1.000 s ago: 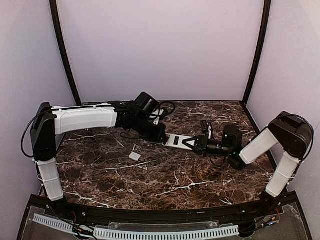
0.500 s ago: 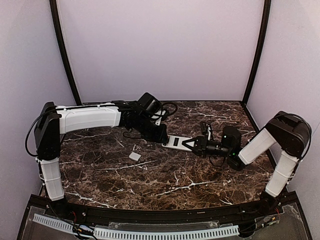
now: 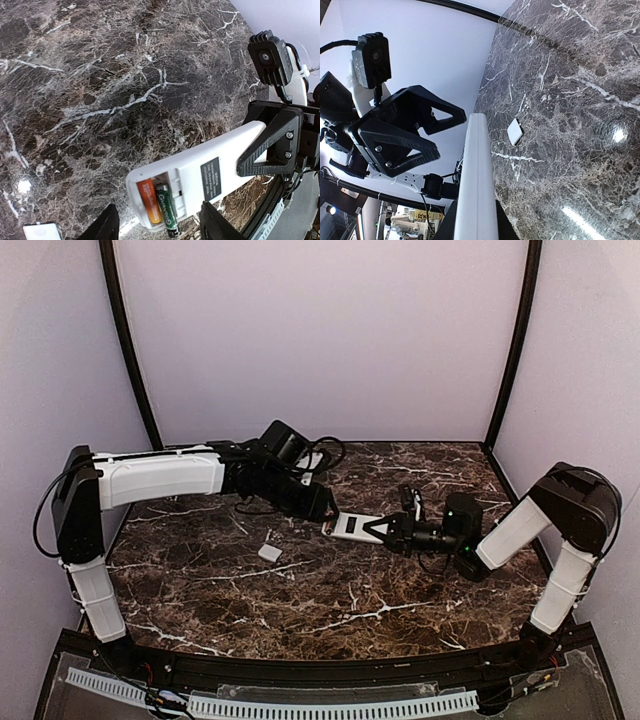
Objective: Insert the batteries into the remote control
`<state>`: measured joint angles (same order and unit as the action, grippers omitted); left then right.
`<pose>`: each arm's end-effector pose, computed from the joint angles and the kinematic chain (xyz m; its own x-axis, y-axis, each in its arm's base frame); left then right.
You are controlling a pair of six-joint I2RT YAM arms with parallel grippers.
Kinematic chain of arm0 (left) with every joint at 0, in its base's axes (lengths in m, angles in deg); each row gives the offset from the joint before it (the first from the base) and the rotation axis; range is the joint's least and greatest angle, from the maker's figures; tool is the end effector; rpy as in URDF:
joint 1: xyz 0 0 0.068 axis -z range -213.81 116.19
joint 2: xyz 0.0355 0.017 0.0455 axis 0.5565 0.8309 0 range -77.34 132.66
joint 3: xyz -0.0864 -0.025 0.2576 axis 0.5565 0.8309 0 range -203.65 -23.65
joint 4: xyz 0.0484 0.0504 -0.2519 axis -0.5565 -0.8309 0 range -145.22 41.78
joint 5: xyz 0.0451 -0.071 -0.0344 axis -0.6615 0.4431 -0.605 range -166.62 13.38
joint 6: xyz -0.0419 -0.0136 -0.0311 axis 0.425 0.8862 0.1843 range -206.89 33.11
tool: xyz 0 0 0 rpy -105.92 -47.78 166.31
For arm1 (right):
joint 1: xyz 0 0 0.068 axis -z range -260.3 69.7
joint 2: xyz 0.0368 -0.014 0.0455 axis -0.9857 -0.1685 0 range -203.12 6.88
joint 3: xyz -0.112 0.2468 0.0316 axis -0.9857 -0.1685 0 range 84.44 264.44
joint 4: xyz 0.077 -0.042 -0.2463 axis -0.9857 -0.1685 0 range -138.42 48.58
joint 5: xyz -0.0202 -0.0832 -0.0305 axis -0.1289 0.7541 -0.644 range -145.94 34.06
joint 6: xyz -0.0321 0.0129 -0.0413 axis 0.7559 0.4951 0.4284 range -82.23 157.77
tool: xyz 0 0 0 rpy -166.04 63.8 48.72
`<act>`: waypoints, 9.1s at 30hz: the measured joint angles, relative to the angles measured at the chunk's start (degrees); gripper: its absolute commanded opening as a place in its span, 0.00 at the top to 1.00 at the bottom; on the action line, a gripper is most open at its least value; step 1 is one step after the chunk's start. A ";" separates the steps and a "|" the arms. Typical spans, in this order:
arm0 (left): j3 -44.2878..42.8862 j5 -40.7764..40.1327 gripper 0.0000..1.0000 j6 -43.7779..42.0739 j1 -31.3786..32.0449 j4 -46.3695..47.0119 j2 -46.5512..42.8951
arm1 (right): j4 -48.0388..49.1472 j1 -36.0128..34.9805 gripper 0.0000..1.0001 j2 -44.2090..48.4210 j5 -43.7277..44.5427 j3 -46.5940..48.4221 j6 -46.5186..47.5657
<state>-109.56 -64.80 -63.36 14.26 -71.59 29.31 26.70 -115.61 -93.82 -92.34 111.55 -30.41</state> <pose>0.2779 -0.3204 0.2600 -0.7563 0.2574 -0.6015 0.5722 0.7060 -0.4173 0.2309 0.1894 0.1451 -0.9084 0.2723 -0.3174 -0.2798 0.1683 0.9452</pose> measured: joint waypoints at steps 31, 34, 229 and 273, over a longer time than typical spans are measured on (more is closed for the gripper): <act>34.75 10.80 0.68 -57.86 5.35 24.94 -28.70 | -13.90 -1.66 1.00 5.73 -14.67 4.37 0.24; 34.75 10.78 0.72 -59.52 5.46 24.94 -28.30 | -13.60 -1.95 1.00 4.83 -15.02 4.57 -0.17; 25.59 -16.74 0.38 -11.34 -6.03 5.81 -3.15 | -36.79 6.71 1.00 4.13 -22.60 10.71 24.17; 23.87 2.84 0.61 -50.95 8.17 -1.27 -22.91 | 5.75 -2.05 1.00 -9.33 -26.32 4.70 -9.07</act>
<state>-85.69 -61.96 -114.30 22.44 -72.86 6.40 32.45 -117.66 -103.16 -118.66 116.25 -39.48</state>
